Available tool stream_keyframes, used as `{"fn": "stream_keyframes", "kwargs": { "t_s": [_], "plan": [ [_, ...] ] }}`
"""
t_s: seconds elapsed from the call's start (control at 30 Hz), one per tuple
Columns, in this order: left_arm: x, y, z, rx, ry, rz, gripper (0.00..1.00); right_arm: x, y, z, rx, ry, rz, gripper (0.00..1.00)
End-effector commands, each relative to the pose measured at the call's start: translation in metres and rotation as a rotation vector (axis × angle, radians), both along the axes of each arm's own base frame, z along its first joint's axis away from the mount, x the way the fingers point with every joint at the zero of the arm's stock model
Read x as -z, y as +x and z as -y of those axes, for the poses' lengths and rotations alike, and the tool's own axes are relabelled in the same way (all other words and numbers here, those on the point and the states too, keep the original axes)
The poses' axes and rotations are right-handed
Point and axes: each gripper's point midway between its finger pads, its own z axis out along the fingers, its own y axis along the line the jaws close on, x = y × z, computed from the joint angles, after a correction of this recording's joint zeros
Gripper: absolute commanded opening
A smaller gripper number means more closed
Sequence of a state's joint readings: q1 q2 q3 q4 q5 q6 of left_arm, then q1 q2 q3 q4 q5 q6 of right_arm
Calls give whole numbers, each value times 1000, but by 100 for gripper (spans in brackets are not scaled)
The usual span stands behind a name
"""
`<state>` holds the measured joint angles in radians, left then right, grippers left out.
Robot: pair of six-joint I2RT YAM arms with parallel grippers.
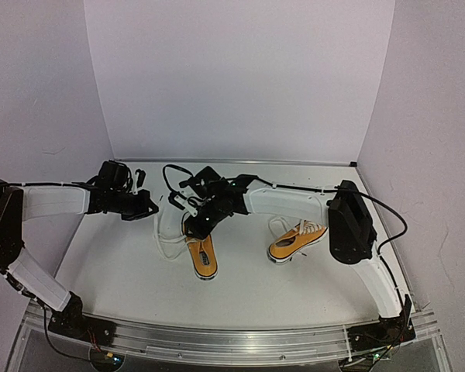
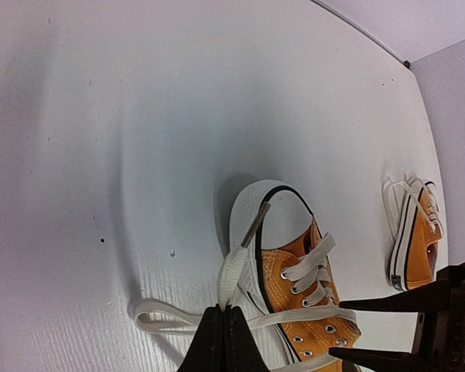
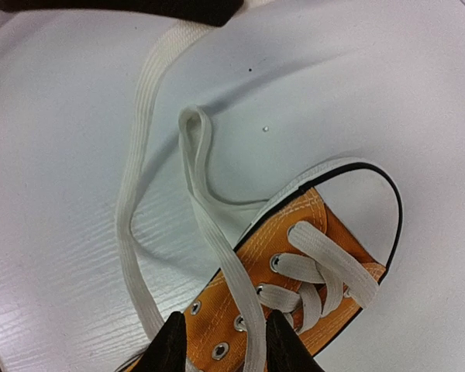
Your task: Tie the shoes
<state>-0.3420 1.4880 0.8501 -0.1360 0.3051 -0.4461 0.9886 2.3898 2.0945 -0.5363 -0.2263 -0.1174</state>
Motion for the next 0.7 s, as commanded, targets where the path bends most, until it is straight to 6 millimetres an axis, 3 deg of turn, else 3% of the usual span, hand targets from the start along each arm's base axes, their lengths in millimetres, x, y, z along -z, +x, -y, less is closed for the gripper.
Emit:
{"fn": "stream_keyframes", "kwargs": {
  "t_s": [0.0, 0.13, 0.4, 0.67],
  "plan": [
    [-2, 1, 6, 24, -45, 7, 0, 3, 12, 6, -4, -80, 88, 33],
    [-1, 2, 7, 30, -49, 5, 0, 10, 13, 8, -3, -110, 99, 31],
    [0, 8, 9, 55, -35, 1, 0, 4, 12, 8, -11, -112, 116, 10],
    [1, 12, 10, 61, -35, -1, 0, 16, 9, 8, -25, -130, 93, 15]
  ]
}}
